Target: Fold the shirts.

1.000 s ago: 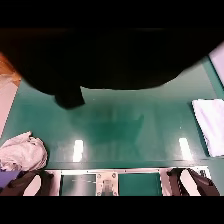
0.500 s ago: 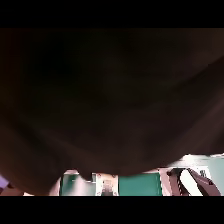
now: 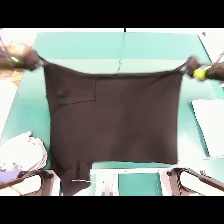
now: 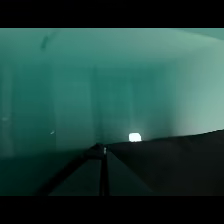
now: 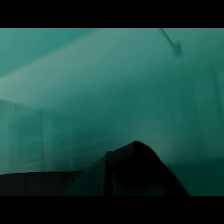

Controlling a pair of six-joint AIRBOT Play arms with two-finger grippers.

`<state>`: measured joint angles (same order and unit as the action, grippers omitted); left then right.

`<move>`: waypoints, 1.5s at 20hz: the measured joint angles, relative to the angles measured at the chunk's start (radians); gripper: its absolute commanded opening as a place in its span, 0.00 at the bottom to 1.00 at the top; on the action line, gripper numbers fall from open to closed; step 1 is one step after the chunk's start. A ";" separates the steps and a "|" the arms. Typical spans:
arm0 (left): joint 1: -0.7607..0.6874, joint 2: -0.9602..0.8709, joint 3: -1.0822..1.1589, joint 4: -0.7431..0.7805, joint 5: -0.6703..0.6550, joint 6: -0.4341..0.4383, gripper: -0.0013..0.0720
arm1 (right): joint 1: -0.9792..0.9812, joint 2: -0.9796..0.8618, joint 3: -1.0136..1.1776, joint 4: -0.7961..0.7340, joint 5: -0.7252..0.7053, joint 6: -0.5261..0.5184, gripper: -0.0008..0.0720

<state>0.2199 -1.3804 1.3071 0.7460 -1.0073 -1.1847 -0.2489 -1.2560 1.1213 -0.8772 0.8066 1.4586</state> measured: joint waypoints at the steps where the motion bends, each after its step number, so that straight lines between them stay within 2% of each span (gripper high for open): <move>1: -0.001 -0.072 -0.013 -0.022 0.024 0.021 0.05 | 0.009 -0.078 -0.006 0.017 -0.035 -0.002 0.04; 4: 0.000 -0.216 0.008 -0.115 0.108 0.082 0.05 | 0.023 -0.278 0.053 0.064 -0.086 -0.003 0.04; 8: -0.001 -0.285 0.109 -0.171 0.192 0.121 0.05 | 0.032 -0.423 0.210 0.109 -0.089 -0.003 0.04; 14: -0.002 -0.307 0.213 -0.190 0.248 0.136 0.05 | 0.034 -0.477 0.401 0.130 -0.082 -0.004 0.04; 18: -0.001 -0.309 0.245 -0.198 0.254 0.151 0.05 | 0.035 -0.486 0.452 0.129 -0.079 -0.004 0.04; 22: -0.001 -0.310 0.254 -0.092 0.163 0.132 0.05 | 0.033 -0.495 0.444 0.058 -0.005 -0.004 0.03; 28: -0.001 -0.310 0.257 0.195 -0.161 0.045 0.05 | 0.023 -0.479 0.417 -0.135 0.221 -0.003 0.03; 30: -0.001 -0.310 0.255 0.254 -0.226 0.027 0.05 | 0.018 -0.467 0.388 -0.177 0.262 -0.002 0.03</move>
<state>0.2192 -1.6905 1.5620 0.9997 -1.2335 -1.1580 -0.2310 -1.7226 1.5089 -1.0542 1.0691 1.4563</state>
